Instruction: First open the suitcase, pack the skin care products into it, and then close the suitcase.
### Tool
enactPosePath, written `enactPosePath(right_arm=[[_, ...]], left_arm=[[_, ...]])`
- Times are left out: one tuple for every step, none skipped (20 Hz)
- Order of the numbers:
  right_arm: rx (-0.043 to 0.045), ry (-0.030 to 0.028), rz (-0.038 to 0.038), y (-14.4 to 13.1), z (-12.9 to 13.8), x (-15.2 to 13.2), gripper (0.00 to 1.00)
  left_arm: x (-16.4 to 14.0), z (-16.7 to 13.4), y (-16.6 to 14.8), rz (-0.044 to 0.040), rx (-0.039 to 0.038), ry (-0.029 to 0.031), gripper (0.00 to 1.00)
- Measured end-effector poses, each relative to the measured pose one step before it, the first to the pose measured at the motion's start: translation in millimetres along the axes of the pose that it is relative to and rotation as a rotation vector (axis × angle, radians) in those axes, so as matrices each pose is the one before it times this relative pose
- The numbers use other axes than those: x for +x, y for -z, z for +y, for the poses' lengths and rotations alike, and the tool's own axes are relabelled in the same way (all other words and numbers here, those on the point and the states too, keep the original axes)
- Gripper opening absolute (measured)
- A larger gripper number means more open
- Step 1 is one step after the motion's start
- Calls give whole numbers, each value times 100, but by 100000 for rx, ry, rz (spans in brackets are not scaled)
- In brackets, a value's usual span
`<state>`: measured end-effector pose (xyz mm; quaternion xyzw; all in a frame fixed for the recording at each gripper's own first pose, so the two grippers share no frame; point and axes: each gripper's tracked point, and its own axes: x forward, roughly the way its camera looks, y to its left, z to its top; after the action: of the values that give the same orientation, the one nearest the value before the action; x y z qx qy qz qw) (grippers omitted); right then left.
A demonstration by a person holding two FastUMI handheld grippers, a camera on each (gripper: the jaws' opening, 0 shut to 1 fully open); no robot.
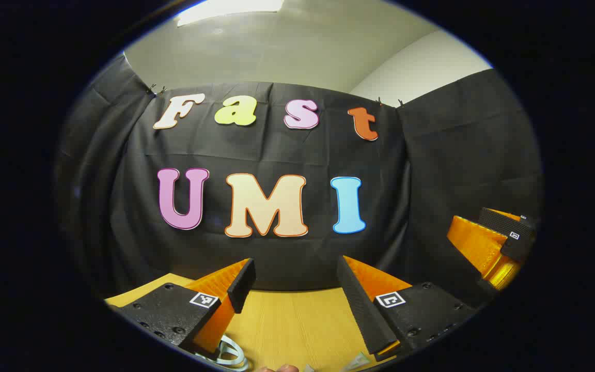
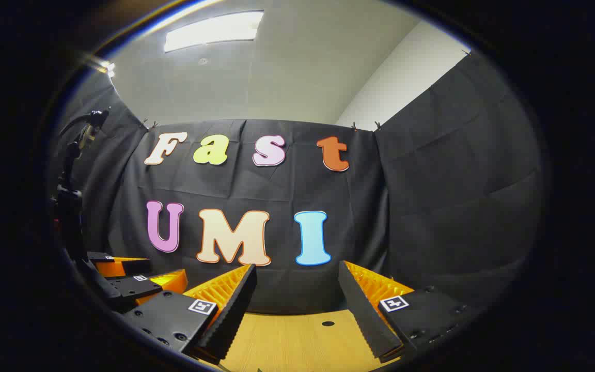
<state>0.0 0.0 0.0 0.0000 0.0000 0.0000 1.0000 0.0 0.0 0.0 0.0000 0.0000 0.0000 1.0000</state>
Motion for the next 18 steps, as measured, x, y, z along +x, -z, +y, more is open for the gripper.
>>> enactPosePath(right_arm=[[-85,41,406,163,22,93,98],[-97,-522,422,203,222,-17,98],[-413,-593,118,134,209,12,98],[-777,-501,-8,21,162,-33,99],[-609,-671,-217,16,246,13,98],[-98,-856,-374,-136,298,25,99],[211,-750,-398,-84,186,-30,99],[151,-556,-375,-30,42,97,99],[64,-755,-236,79,-27,18,99],[90,-990,493,229,-10,173,99],[151,-1236,1204,629,-79,258,100],[108,-1156,1400,531,-233,260,99],[-99,-1455,754,485,-342,211,99],[-6,-1241,5,252,-364,186,99],[49,-852,-440,208,-543,80,99],[-29,-765,-148,350,-472,161,99],[134,-842,-2,406,-408,90,99],[394,-1015,-298,375,-318,103,99]], left_arm=[[-25,29,80,412,-216,-191,94],[-1,-26,131,197,-358,-161,94],[17,69,45,89,-8,-341,94],[85,14,-16,32,143,-258,94],[40,-7,-55,-128,-67,67,94],[-57,-28,-11,-95,-26,-77,94],[-62,31,-15,64,111,-228,94],[15,83,147,0,18,-255,94],[71,35,-2,-67,-145,-553,94],[109,71,209,33,-524,-995,94],[130,19,290,535,-803,-1143,94],[177,13,437,1205,-955,-1418,94],[74,5,326,748,-1399,-1629,94],[84,-84,260,448,-1450,-1233,95],[-46,-33,122,86,-1385,-1508,95],[9,159,7,-948,-1309,-1452,94],[90,96,-30,-333,-893,-1681,94],[111,153,426,514,-319,-1358,95]])
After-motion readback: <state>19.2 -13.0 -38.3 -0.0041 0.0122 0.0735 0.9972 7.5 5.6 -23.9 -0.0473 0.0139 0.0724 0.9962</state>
